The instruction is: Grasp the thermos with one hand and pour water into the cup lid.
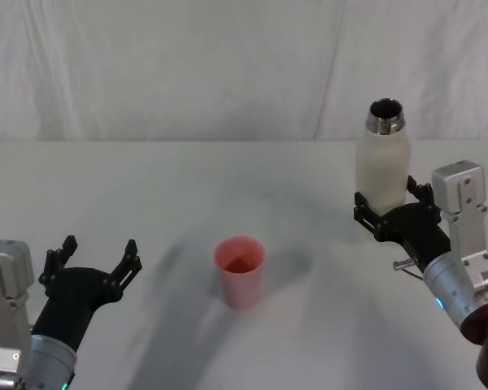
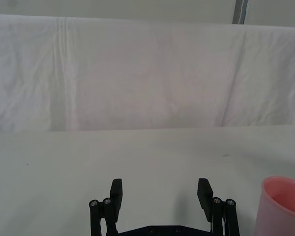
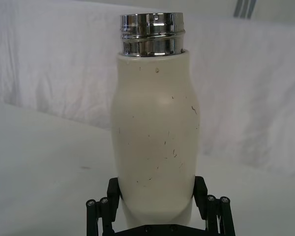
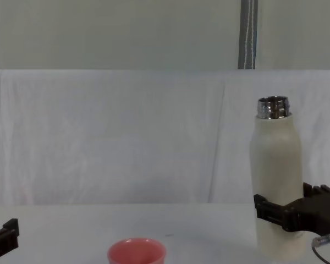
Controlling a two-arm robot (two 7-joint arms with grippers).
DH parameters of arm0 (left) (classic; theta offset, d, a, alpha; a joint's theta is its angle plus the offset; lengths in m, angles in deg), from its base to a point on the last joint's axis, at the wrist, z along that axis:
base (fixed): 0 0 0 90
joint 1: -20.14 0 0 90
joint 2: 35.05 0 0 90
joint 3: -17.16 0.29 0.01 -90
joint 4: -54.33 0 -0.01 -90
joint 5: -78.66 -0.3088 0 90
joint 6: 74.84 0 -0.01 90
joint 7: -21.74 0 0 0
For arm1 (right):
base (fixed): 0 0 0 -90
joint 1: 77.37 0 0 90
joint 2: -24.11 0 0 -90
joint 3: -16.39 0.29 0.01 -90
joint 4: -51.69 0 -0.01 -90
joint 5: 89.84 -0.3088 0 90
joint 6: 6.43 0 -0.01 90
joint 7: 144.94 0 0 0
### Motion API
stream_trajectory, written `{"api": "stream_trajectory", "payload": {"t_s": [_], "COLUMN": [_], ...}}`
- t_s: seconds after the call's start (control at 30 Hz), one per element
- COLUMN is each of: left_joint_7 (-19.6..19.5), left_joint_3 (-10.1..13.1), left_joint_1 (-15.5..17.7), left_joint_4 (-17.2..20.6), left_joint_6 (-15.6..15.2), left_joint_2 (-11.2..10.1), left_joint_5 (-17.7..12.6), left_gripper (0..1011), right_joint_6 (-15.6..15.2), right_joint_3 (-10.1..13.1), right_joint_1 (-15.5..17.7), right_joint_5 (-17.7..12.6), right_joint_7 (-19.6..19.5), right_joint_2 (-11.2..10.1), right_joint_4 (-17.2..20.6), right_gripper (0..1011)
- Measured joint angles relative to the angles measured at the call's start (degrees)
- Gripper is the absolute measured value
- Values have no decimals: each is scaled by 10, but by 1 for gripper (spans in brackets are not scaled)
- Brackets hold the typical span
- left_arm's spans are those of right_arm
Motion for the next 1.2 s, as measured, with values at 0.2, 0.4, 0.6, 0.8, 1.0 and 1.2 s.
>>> {"api": "stream_trajectory", "payload": {"t_s": [0.2, 0.4, 0.6, 0.8, 1.0, 1.2], "left_joint_7": [0, 0, 0, 0, 0, 0], "left_joint_3": [0, 0, 0, 0, 0, 0], "left_joint_1": [0, 0, 0, 0, 0, 0], "left_joint_4": [0, 0, 0, 0, 0, 0], "left_joint_6": [0, 0, 0, 0, 0, 0], "left_joint_2": [0, 0, 0, 0, 0, 0], "left_joint_5": [0, 0, 0, 0, 0, 0], "left_gripper": [1001, 1001, 1001, 1001, 1001, 1001], "right_joint_6": [28, 57, 91, 116, 132, 140], "right_joint_3": [-10, -22, -34, -45, -53, -59], "right_joint_1": [3, 6, 8, 11, 10, 7], "right_joint_5": [45, 93, 149, 194, 240, 273], "right_joint_7": [-4, -9, -22, -36, -56, -72], "right_joint_2": [-19, -36, -53, -63, -71, -75], "right_joint_4": [4, 4, 1, -4, -9, -14], "right_gripper": [944, 944, 944, 944, 944, 944]}}
